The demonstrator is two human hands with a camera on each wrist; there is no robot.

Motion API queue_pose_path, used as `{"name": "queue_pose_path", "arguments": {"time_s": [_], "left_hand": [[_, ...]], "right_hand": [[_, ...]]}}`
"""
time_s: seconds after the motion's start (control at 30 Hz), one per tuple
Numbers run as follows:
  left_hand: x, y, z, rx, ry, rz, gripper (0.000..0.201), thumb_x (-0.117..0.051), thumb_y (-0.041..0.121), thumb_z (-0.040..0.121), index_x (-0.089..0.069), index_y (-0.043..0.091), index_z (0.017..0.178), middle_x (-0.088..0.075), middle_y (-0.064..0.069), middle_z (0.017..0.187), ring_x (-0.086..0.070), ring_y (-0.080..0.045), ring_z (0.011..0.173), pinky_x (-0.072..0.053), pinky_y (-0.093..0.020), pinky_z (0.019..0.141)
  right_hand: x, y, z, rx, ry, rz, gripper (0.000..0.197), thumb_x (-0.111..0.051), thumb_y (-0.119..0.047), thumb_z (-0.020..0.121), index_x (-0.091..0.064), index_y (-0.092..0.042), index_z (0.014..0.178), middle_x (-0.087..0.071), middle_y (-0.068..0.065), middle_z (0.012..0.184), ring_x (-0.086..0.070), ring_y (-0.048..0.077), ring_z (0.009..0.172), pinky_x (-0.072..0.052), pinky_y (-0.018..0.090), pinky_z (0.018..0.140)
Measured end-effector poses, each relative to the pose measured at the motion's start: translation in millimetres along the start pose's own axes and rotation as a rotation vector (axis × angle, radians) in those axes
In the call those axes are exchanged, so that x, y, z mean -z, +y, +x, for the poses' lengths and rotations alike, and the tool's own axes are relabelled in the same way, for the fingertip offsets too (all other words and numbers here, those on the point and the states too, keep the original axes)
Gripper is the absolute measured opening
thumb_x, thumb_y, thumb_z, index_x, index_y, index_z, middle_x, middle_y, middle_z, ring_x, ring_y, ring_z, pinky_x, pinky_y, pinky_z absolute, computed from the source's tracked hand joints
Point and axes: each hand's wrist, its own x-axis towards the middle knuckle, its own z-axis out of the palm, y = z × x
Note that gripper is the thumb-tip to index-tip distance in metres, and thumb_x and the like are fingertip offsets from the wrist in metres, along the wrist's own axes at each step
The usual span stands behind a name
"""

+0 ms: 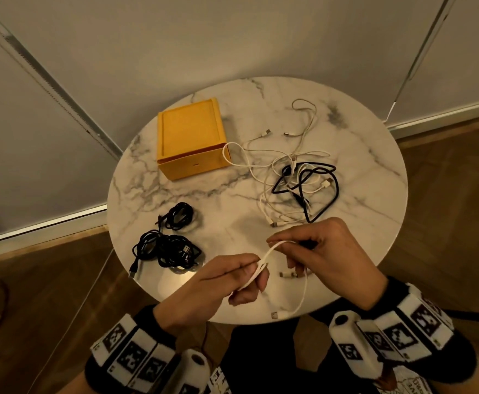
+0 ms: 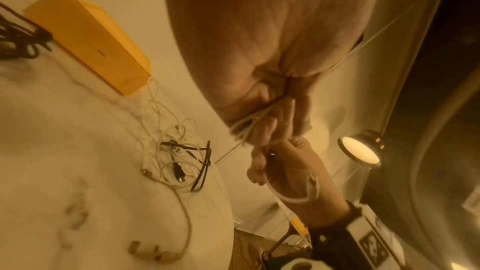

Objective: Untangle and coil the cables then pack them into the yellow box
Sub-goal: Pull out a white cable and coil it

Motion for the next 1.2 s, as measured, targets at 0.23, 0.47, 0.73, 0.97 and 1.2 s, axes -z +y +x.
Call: {"name": "queue_pose_path", "arguments": {"time_s": [0.23, 0.47, 0.73, 0.97, 1.2], "left_hand": [[-25.5, -1.0, 5.9, -0.127, 0.115, -0.277, 0.026, -0.044, 0.026, 0.095, -0.060, 0.011, 0.081, -0.035, 0.001, 0.058, -0.030, -0.012, 0.053, -0.028, -0.023, 0.054], [-17.2, 17.7, 26.1, -0.267, 0.042, -0.610, 0.020, -0.039, 0.010, 0.095, -0.057, 0.002, 0.093, -0.049, -0.005, 0.064, -0.046, -0.015, 0.057, -0.044, -0.026, 0.062], [-15.3, 8.6, 43.6, -0.194, 0.296, -0.523, 0.016, -0.042, 0.013, 0.093, -0.054, 0.004, 0.088, -0.047, -0.008, 0.062, -0.045, -0.018, 0.059, -0.040, -0.026, 0.061], [-19.7, -0.6, 42.0, -0.259, 0.407, 0.195, 0.021, -0.037, 0.016, 0.101, -0.056, 0.009, 0.098, -0.071, -0.006, 0.091, -0.068, -0.026, 0.088, -0.053, -0.035, 0.082], [-15.0, -0.5, 39.1, -0.323, 0.327, 0.647, 0.017, -0.041, 0.018, 0.101, -0.053, 0.011, 0.091, -0.062, 0.009, 0.077, -0.059, -0.006, 0.065, -0.045, -0.023, 0.061]], "right_hand": [[-11.7, 7.5, 4.9, -0.097, 0.115, 0.241, 0.013, -0.065, -0.013, 0.089, -0.078, -0.010, 0.093, -0.053, -0.002, 0.043, -0.041, 0.005, 0.036, -0.035, 0.016, 0.044], [-44.9, 14.4, 2.7, -0.055, 0.068, 0.203, 0.028, -0.051, -0.037, 0.090, -0.062, -0.022, 0.069, -0.062, 0.009, 0.055, -0.056, 0.018, 0.044, -0.042, 0.025, 0.048], [-54.2, 2.0, -5.8, -0.146, -0.106, 0.053, 0.015, -0.060, -0.026, 0.091, -0.052, -0.021, 0.079, -0.063, 0.006, 0.059, -0.054, 0.012, 0.045, -0.047, 0.045, 0.056], [-46.1, -15.0, -13.4, -0.248, -0.373, 0.044, 0.011, -0.055, -0.026, 0.093, -0.057, -0.016, 0.089, -0.067, 0.005, 0.063, -0.056, 0.004, 0.042, -0.046, 0.022, 0.054], [-26.2, -8.2, -11.9, -0.427, -0.390, 0.464, 0.023, -0.050, -0.011, 0.096, -0.067, -0.006, 0.082, -0.056, 0.002, 0.051, -0.045, 0.010, 0.033, -0.035, 0.021, 0.039]]}}
